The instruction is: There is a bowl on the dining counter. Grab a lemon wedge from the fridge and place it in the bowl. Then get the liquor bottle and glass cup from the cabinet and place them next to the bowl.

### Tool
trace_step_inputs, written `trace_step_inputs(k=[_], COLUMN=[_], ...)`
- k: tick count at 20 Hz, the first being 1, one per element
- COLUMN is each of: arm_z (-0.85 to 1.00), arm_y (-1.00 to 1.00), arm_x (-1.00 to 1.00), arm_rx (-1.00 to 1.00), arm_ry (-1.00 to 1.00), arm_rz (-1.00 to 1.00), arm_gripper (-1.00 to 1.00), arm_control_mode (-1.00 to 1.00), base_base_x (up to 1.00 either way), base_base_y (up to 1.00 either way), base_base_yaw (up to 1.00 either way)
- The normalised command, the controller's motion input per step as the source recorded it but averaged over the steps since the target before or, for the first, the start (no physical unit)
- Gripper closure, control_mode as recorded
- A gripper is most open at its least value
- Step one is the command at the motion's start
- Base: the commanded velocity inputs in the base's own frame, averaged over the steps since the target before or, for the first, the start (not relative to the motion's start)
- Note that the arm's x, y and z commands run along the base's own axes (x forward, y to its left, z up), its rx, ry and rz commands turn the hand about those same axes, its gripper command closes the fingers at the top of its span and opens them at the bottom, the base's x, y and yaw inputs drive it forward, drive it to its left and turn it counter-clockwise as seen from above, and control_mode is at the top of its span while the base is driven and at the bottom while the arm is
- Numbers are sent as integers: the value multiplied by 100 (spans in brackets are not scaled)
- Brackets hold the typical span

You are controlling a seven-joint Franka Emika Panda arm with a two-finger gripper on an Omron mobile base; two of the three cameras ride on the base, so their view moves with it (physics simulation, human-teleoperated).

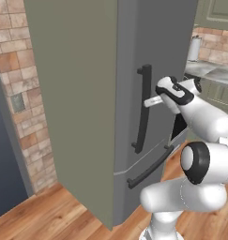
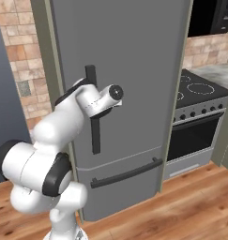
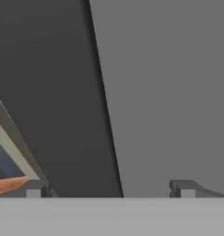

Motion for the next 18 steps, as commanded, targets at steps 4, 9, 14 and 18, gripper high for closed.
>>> trace_step_inputs(k=[4,9,14,18], arm_z=[-1,0,-8,-2], arm_y=[0,17,34,39], arm_x=[35,23,1,1], arm_rx=[0,0,-1,-1], arm_ry=[-1,-1,-3,-1], arm_rz=[8,1,0,0], arm_gripper=[-100,-100,-100,-100], arm_control_mode=[-100,-100,-100,-100], base_base_x=[0,0,0,0], base_base_y=[0,0,0,0], base_base_yaw=[0,0,0,0])
